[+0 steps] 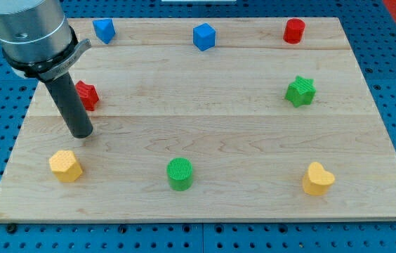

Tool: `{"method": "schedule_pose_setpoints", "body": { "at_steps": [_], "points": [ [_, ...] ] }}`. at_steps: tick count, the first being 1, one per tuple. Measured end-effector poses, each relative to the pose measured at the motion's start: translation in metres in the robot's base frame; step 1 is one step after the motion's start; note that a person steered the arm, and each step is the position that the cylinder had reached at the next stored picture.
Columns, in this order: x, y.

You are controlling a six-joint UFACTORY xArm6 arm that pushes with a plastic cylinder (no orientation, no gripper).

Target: Point your arm closer to the yellow heart

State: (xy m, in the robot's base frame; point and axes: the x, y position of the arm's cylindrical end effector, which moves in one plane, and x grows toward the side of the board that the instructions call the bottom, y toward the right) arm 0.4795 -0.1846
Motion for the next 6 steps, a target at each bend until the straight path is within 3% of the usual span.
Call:
{"method": "schedule_pose_setpoints", "body": {
  "at_steps": [4, 6],
  "points": [
    [-0.004, -0.001],
    [-0.009, 0.095]
  ]
}}
